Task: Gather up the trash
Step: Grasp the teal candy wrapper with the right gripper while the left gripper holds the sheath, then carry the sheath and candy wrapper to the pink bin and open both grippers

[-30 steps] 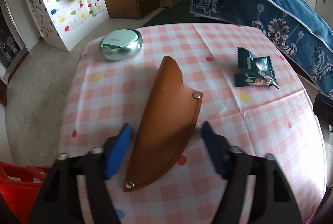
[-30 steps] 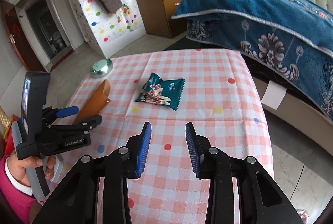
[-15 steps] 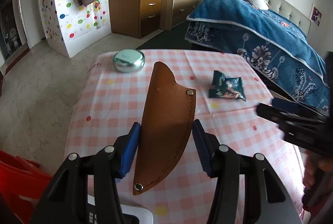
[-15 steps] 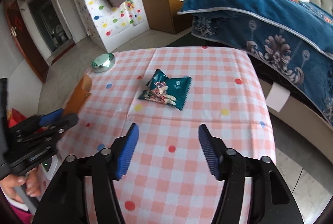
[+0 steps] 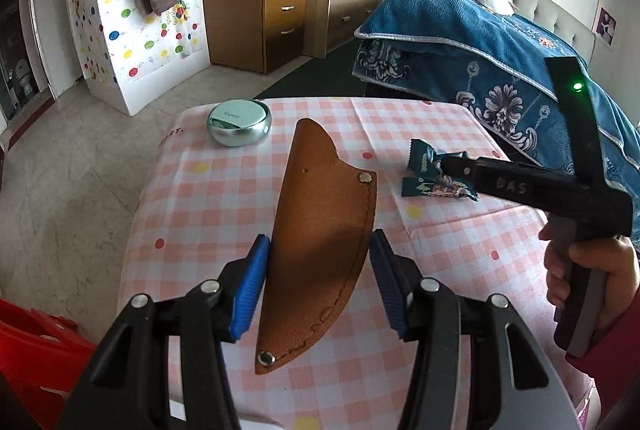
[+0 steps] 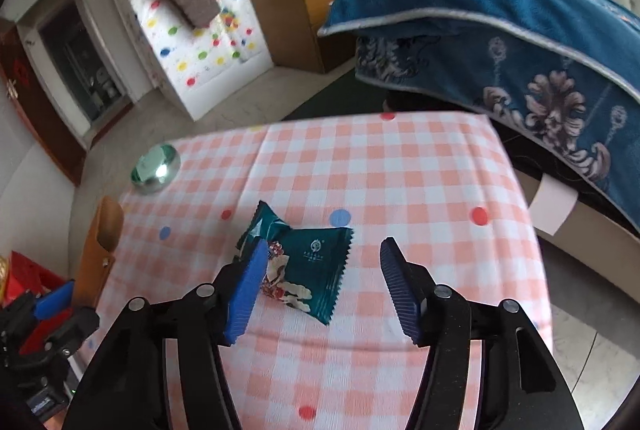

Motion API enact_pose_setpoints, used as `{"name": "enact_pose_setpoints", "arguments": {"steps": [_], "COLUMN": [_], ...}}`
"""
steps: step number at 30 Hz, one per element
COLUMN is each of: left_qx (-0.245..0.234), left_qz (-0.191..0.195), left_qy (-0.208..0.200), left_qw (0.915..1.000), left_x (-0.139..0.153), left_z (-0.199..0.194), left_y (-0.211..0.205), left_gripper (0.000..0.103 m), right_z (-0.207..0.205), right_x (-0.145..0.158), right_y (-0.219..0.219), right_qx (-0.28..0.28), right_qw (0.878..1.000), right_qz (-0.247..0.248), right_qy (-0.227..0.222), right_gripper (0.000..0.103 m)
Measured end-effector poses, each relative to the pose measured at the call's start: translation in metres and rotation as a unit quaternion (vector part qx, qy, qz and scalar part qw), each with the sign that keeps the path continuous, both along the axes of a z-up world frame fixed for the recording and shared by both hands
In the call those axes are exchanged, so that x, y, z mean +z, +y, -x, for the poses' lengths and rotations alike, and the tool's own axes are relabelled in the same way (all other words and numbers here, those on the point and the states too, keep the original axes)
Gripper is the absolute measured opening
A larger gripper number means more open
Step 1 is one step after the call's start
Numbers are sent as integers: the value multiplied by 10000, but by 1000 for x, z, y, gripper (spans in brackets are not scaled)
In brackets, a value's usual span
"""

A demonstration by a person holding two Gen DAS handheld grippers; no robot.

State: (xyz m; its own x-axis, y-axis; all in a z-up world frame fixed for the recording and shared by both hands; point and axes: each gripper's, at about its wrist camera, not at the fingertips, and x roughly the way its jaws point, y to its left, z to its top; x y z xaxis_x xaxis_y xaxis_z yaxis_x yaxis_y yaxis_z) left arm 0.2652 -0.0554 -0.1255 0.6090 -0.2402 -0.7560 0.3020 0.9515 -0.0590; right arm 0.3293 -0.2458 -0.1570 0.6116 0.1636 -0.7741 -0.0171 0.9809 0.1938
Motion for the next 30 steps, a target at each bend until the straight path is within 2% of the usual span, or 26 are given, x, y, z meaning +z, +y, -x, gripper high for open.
{"name": "enact_pose_setpoints", "arguments": {"steps": [4, 5, 6, 7, 8, 9, 12, 15, 16, 19, 22, 27, 30], "left_qx": [44, 55, 63, 76, 92, 101, 123, 95, 84, 26, -36, -256, -550], "left_qz": [-17, -30, -31, -23, -14, -10, -9, 46, 70, 124, 200, 317, 327], "left_qy": [31, 28, 25, 24, 12, -6, -114, -192, -198, -170, -85, 9, -57], "left_qw": [10000, 10000, 10000, 10000, 10000, 9999, 9999, 9998, 9997, 9998, 9998, 9992, 9979], "left_x": [-1, -1, -1, 1, 3, 5, 16, 25, 27, 30, 28, 24, 23], "left_z": [2, 3, 5, 7, 11, 14, 30, 51, 57, 81, 105, 145, 168], "left_y": [4, 3, 4, 5, 6, 7, 8, 6, 6, 2, -1, -13, -30], "left_gripper": [50, 50, 50, 50, 50, 50, 50, 50, 50, 50, 50, 50, 50], "right_z": [-4, -3, 2, 6, 7, 9, 32, 78, 76, 107, 155, 199, 233], "right_x": [-1, 0, 4, 7, 8, 10, 30, 56, 56, 66, 66, 84, 81], "right_y": [2, 4, 6, 6, 6, 5, 10, 19, 20, 23, 22, 17, 10], "right_qx": [111, 164, 250, 305, 305, 322, 413, 512, 517, 528, 432, 297, 180], "right_qw": [9999, 9998, 9994, 9986, 9984, 9979, 9961, 9950, 9950, 9952, 9963, 9972, 9974], "right_qz": [-50, -106, -248, -417, -452, -546, -635, -418, -406, -138, 47, -23, -26], "right_qy": [32, 6, -55, -117, -131, -164, -457, -744, -751, -810, -743, -684, -700], "right_gripper": [58, 48, 43, 31, 12, 4, 0, 0, 0, 0, 0, 0, 0]}}
